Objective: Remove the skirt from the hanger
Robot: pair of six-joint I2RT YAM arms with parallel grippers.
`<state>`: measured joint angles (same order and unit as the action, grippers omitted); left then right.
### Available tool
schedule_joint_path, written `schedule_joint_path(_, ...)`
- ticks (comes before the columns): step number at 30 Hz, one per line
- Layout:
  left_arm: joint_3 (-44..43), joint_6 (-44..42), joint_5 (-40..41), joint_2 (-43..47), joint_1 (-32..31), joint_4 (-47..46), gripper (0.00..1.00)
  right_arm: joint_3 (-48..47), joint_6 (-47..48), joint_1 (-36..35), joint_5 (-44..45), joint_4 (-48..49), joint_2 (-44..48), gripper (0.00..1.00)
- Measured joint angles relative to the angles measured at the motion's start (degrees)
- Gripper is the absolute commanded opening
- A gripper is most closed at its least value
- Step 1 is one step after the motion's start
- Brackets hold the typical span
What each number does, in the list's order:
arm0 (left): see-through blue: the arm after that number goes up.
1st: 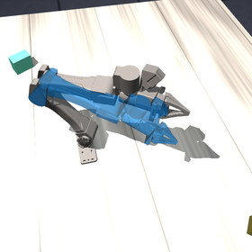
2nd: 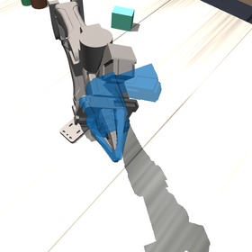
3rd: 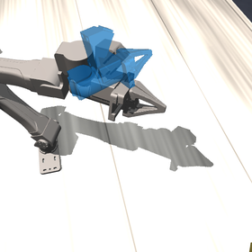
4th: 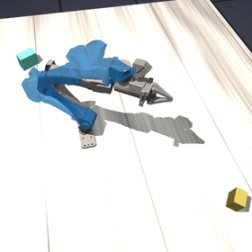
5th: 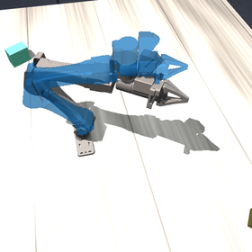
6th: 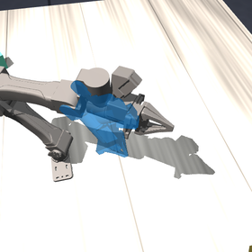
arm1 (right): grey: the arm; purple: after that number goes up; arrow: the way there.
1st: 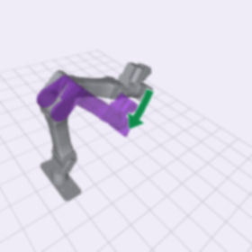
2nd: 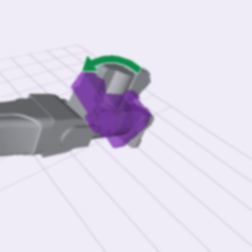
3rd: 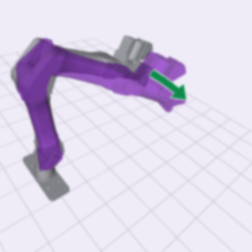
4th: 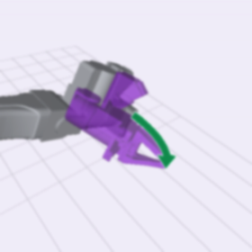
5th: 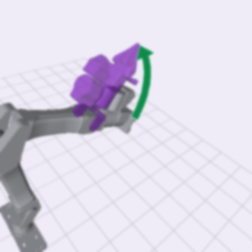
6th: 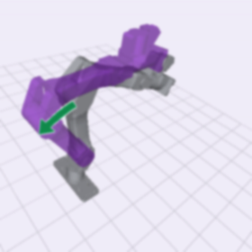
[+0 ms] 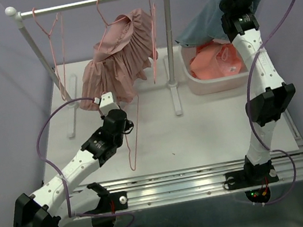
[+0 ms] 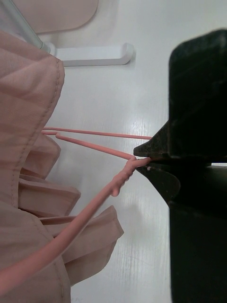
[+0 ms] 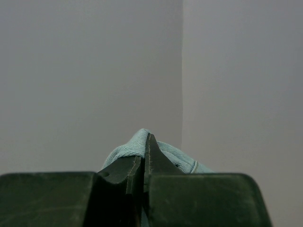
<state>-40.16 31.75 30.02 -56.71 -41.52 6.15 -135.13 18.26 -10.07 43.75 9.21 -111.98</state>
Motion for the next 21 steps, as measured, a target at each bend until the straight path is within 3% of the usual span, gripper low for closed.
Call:
schedule_joint_path(12, 0.0, -0.6, -0.2, -0.2, 0.0, -0.4, 0.00, 17.6, -6.0, 1.4, -4.8, 0.5, 3.6, 0.01)
schedule_joint_path(21, -0.2, -0.7, -0.3, -0.7, 0.0, -0.3, 0.00, 50.7, -18.3, 2.8, -4.8, 4.8, 13.3, 0.01)
